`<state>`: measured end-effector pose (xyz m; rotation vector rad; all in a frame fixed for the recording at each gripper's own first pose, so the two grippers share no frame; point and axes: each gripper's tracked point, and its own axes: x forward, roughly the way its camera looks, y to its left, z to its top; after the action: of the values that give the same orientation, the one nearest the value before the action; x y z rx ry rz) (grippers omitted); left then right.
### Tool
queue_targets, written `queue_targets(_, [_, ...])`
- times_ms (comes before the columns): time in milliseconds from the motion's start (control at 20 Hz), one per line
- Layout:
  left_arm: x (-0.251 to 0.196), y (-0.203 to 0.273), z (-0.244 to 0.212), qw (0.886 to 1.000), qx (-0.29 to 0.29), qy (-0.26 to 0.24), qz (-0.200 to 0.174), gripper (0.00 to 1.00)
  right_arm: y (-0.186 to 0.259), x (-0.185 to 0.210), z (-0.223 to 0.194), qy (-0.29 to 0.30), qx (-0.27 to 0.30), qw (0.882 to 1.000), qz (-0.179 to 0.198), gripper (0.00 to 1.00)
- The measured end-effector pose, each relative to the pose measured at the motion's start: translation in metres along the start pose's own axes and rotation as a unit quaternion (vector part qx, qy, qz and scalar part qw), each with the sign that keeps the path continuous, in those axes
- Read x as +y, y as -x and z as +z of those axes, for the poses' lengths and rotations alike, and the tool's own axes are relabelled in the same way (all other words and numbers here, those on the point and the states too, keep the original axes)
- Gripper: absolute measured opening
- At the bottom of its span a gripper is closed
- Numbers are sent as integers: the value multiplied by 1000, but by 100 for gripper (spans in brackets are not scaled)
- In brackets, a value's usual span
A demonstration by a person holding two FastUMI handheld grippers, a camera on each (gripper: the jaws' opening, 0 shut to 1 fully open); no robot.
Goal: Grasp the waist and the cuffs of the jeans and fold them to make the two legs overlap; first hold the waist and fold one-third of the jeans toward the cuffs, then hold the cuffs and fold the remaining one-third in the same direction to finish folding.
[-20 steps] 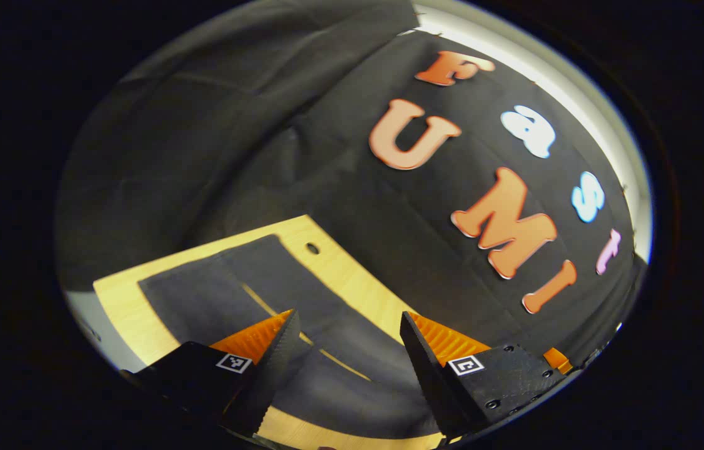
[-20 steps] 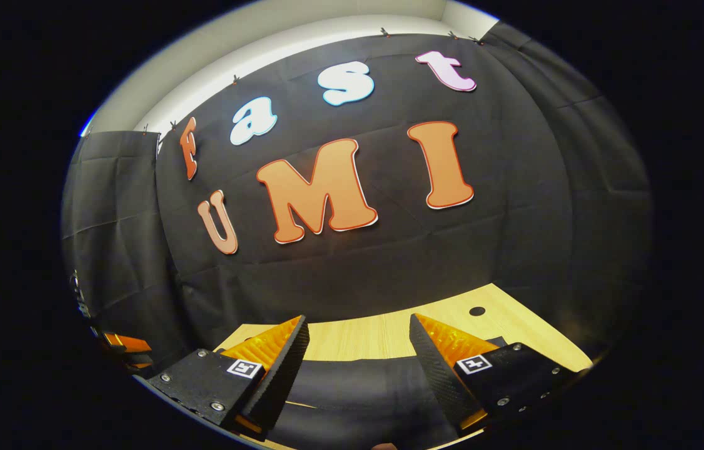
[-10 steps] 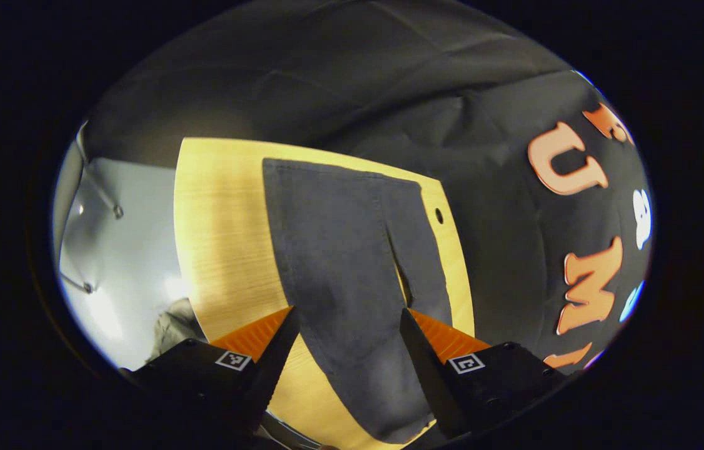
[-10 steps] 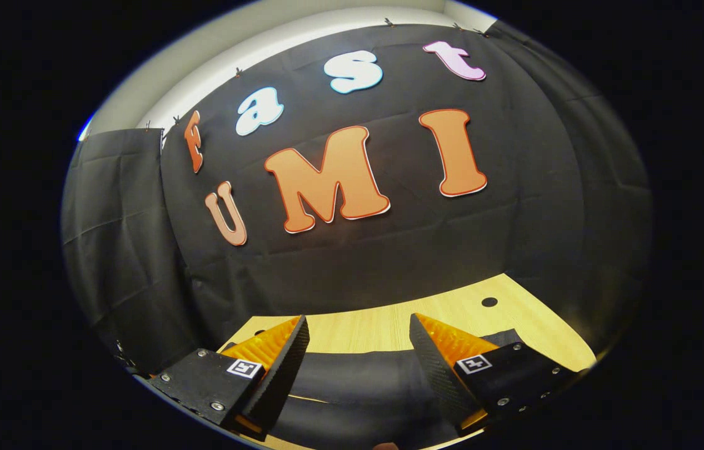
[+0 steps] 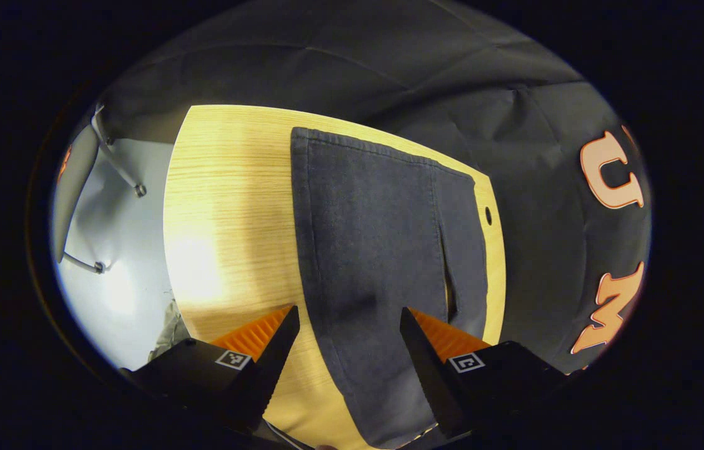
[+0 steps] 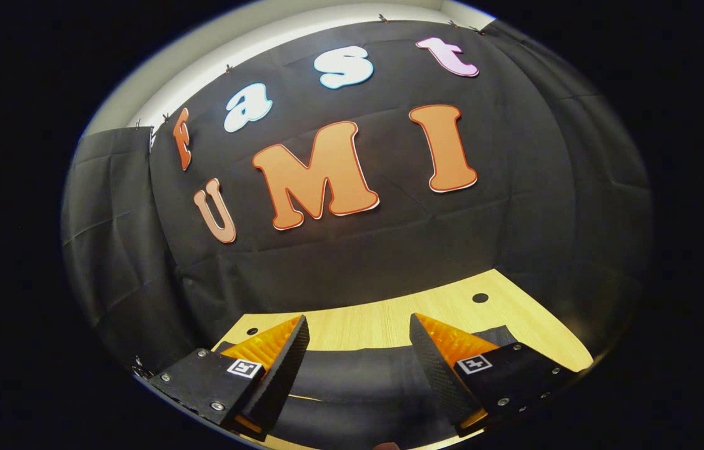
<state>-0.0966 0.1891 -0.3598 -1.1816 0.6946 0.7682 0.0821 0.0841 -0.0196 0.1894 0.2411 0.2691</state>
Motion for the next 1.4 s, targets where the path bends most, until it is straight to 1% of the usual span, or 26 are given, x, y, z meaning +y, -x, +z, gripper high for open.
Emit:
queue_targets(50, [-1, -2, 1, 1000, 0, 1, 1, 98, -1, -3, 0, 0, 1, 1000, -5, 97])
queue_targets(100, [-2, -2, 4, 1000, 0, 0, 0, 97, -2, -6, 0, -1, 2, 1000, -8, 97])
queue_targets(250, [-15, -12, 6, 1000, 5, -13, -19, 96, -6, -10, -1, -7, 8, 1000, -12, 97])
queue_targets(300, [-22, -13, 5, 999, 7, -13, -29, 95, -7, -10, -1, -9, 9, 1000, -12, 97])
queue_targets(450, [-45, -17, 5, 997, 13, -7, -75, 95, -9, -14, 3, -21, 9, 1000, -15, 97])
queue_targets(500, [-54, -18, 4, 996, 23, -10, -88, 95, -8, -15, 3, -24, 9, 1000, -17, 97])
queue_targets(550, [-61, -25, 3, 995, 26, -15, -97, 95, -7, -17, 3, -25, 11, 999, -19, 100])
queue_targets(600, [-64, -26, 4, 994, 29, -22, -106, 95, -6, -20, 3, -27, 12, 999, -23, 97])
queue_targets(650, [-69, -33, 0, 993, 33, -27, -109, 94, -5, -22, 3, -28, 14, 999, -28, 98])
queue_targets(700, [-71, -39, -3, 993, 43, -27, -107, 83, -2, -25, 1, -30, 14, 999, -31, 100])
queue_targets(750, [-68, -49, -5, 995, 43, -21, -90, 75, -1, -27, -1, -35, 15, 999, -34, 98])
queue_targets(800, [-62, -57, -4, 996, 47, -7, -74, 54, 2, -30, -5, -43, 17, 998, -36, 98])
queue_targets(850, [-68, -67, 0, 996, 43, 5, -75, 34, 5, -33, -10, -53, 22, 998, -39, 97])
queue_targets(900, [-60, -40, 2, 995, 58, 6, -77, 13, 8, -37, -17, -64, 28, 997, -38, 98])
queue_targets(950, [-61, -48, -10, 996, 54, 5, -73, 7, 12, -38, -26, -80, 39, 996, -27, 98])
queue_targets(1000, [-64, -46, -9, 995, 56, 0, -78, 2, 19, -37, -36, -109, 54, 993, -7, 98])
queue_targets(1050, [-69, -46, -8, 995, 53, -6, -83, 2, 26, -34, -45, -153, 70, 986, 17, 97])
queue_targets(1100, [-71, -45, -6, 994, 53, -10, -90, 3, 32, -39, -53, -203, 84, 975, 23, 98])
queue_targets(1150, [-73, -41, -8, 993, 59, -19, -98, 2, 36, -52, -63, -247, 94, 964, 16, 98])
queue_targets(1200, [-74, -36, -10, 992, 64, -31, -103, 2, 40, -76, -76, -273, 106, 956, -2, 98])
queue_targets(1300, [-74, -20, -9, 990, 66, -47, -118, 2, 51, -129, -106, -290, 121, 946, -75, 98])
queue_targets(1350, [-76, -17, -10, 989, 69, -52, -121, 2, 59, -151, -123, -297, 130, 940, -105, 98])
queue_targets(1400, [-77, -15, -8, 989, 70, -54, -121, 2, 66, -166, -141, -311, 141, 932, -123, 98])
